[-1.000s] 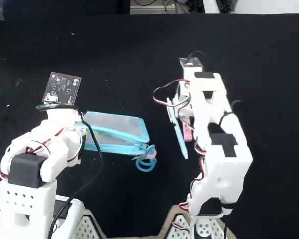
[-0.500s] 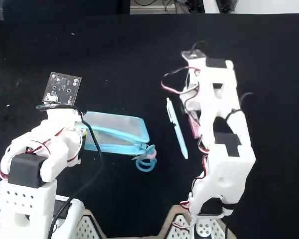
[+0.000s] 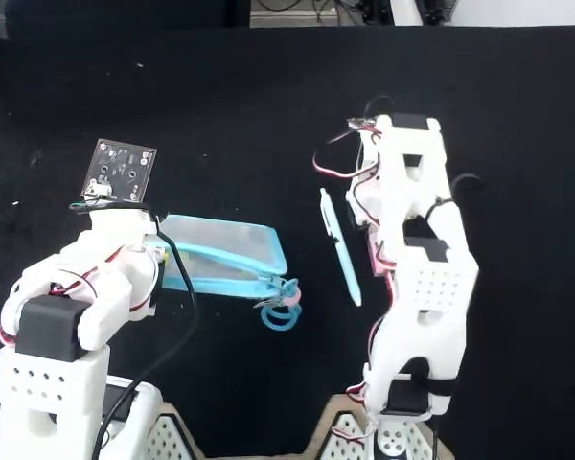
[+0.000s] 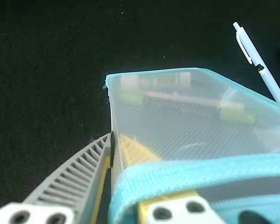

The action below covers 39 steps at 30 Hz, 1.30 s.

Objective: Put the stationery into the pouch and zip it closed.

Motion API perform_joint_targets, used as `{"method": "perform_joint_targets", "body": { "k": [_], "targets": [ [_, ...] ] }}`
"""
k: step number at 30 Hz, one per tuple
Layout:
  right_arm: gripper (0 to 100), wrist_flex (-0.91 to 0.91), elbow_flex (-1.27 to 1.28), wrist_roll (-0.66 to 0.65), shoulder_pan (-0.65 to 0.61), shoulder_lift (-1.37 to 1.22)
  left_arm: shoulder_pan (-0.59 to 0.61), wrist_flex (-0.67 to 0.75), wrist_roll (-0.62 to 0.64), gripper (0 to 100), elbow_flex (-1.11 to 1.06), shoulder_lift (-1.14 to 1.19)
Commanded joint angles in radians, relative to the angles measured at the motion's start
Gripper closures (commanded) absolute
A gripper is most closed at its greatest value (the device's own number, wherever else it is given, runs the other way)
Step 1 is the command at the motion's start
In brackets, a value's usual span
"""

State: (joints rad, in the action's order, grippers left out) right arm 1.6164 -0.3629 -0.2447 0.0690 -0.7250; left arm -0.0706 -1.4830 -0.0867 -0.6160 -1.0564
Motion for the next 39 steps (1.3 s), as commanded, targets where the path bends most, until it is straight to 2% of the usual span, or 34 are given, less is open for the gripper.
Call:
{"method": "perform_joint_targets", "body": {
  "k": [1, 4, 7, 15, 20, 29, 33, 36, 39],
  "targets": [
    [85.8, 0.068, -0.116, -0.008, 0.015, -0.044, 0.002, 0.009, -0.006, 97, -0.015, 0.006],
    [86.8, 0.095, -0.186, -0.008, 0.017, -0.087, 0.002, 0.009, -0.006, 97, -0.015, 0.006],
    [98.8, 0.101, -0.236, -0.008, 0.017, -0.097, 0.002, 0.009, -0.006, 97, -0.015, 0.006],
    [98.8, 0.146, -0.199, 0.002, 0.014, 0.071, 0.002, 0.009, -0.006, 97, -0.015, 0.006],
    [98.8, 0.141, -0.013, 0.023, -0.008, 0.308, 0.002, 0.009, -0.006, 97, -0.015, 0.006],
    [98.8, -0.006, 0.4, 0.034, -0.009, 0.855, 0.002, 0.009, -0.006, 97, -0.015, 0.006],
    [98.8, -0.008, 0.489, 0.037, -0.015, 1.099, 0.002, 0.009, -0.006, 97, -0.015, 0.006],
    [98.7, 0.005, 0.519, 0.037, -0.077, 1.273, 0.002, 0.009, -0.006, 97, -0.015, 0.006],
    [98.7, 0.018, 0.545, 0.041, -0.207, 1.435, 0.002, 0.009, -0.006, 97, -0.015, 0.006]
  ]
}}
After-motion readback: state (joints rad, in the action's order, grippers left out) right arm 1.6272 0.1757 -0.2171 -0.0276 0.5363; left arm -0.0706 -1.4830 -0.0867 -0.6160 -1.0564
